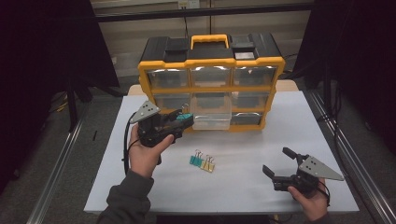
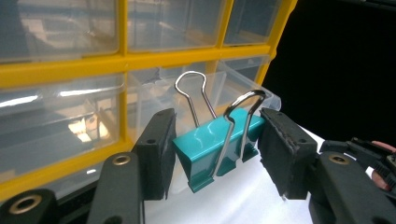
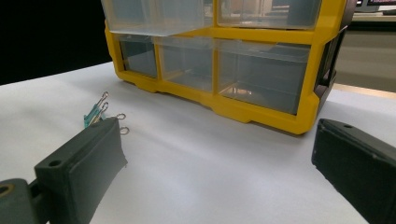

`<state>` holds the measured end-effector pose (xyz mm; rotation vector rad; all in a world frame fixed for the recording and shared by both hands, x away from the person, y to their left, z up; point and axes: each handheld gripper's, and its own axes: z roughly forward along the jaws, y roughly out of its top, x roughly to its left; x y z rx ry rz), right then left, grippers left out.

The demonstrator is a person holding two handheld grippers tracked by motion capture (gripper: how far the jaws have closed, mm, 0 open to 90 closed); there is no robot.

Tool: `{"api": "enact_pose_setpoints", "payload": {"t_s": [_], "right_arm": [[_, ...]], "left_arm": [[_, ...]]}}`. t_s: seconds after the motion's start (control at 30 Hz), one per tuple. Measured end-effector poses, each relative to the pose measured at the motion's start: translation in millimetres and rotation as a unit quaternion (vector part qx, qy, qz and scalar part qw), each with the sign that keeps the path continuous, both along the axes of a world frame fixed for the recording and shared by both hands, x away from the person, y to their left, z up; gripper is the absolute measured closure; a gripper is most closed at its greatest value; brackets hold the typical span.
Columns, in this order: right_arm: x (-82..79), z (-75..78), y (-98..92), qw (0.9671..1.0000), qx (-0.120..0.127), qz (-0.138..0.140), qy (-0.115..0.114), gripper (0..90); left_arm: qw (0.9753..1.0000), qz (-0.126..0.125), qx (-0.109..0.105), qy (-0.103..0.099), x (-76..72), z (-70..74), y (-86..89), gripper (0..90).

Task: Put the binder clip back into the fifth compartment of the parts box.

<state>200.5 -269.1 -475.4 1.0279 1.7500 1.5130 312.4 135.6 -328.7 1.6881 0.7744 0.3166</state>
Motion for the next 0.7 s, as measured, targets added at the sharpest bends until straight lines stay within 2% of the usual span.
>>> {"api": "enact_pose_setpoints", "payload": {"t_s": [0.27,0.4,0.67,0.7], "right_arm": [[-0.2,0.2,-0.6,1.0000,0.002,0.002,0.001,1.4],[-0.2,0.4,-0.7,1.0000,0.001,0.001,-0.001,1.3],[-0.6,0.7,-0.9,1.0000,0.004,0.000,-0.001,1.4],[-0.6,0.7,-0.9,1.0000,0.004,0.000,-0.001,1.4]], "left_arm": [[1.0000,-0.002,-0.002,-0.004,11.9,11.3,-12.7,47.6],[1.0000,0.000,-0.005,-0.005,18.7,12.2,-19.6,47.6],[1.0000,0.003,0.003,-0.008,31.2,9.3,-29.7,47.6],[0.9999,0.009,-0.002,-0.009,32.3,8.4,-31.8,47.6]]}}
